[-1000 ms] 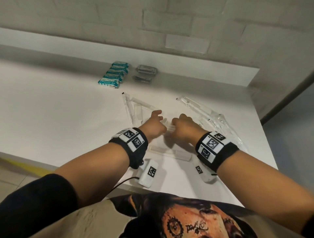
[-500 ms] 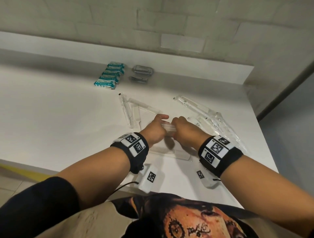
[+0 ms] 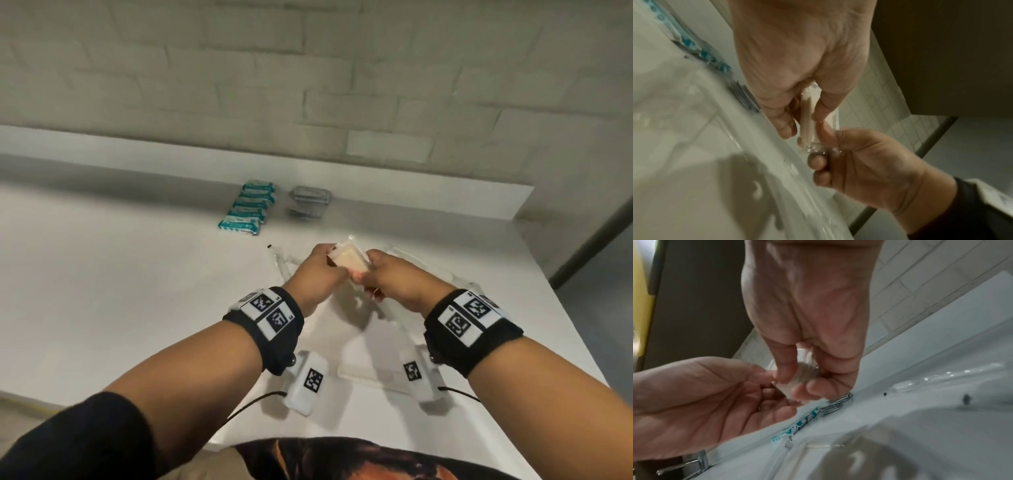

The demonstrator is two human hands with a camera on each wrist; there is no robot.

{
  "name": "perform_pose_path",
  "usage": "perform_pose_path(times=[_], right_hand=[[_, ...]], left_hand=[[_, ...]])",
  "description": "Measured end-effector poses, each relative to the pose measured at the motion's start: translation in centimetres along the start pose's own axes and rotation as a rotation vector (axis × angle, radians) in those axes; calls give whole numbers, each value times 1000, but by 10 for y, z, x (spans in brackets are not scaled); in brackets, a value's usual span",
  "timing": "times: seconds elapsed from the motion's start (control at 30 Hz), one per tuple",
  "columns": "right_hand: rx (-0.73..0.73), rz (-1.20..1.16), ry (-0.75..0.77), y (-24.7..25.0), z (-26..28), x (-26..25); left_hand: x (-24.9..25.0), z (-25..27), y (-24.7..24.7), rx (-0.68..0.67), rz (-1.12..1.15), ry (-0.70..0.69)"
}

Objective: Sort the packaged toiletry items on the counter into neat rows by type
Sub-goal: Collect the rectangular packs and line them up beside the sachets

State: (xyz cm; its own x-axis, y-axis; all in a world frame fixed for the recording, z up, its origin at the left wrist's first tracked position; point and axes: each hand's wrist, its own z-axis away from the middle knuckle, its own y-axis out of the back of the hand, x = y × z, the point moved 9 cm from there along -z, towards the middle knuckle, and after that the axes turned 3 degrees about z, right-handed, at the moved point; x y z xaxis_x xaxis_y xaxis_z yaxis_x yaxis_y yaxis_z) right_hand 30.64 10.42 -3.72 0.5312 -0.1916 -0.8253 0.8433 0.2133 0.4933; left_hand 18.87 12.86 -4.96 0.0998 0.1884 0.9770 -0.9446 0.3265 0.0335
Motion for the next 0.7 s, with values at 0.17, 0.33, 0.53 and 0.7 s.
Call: perform_pose_path(times=[0.17,0.33,0.53,0.7], right_hand=[[100,-151,-16,-13,-50,-32],[219,-229,-101,-25,-114,-50],[303,-381,-292,-35,-174,-34],[293,-225,-432,-37,-192,-17]], left_hand=[[19,-33,55,-17,-57,31],[34,-92,105,-33,-215,27],[19,-161,131,-61,-416,29],[7,-179,124,-117,-655,61]])
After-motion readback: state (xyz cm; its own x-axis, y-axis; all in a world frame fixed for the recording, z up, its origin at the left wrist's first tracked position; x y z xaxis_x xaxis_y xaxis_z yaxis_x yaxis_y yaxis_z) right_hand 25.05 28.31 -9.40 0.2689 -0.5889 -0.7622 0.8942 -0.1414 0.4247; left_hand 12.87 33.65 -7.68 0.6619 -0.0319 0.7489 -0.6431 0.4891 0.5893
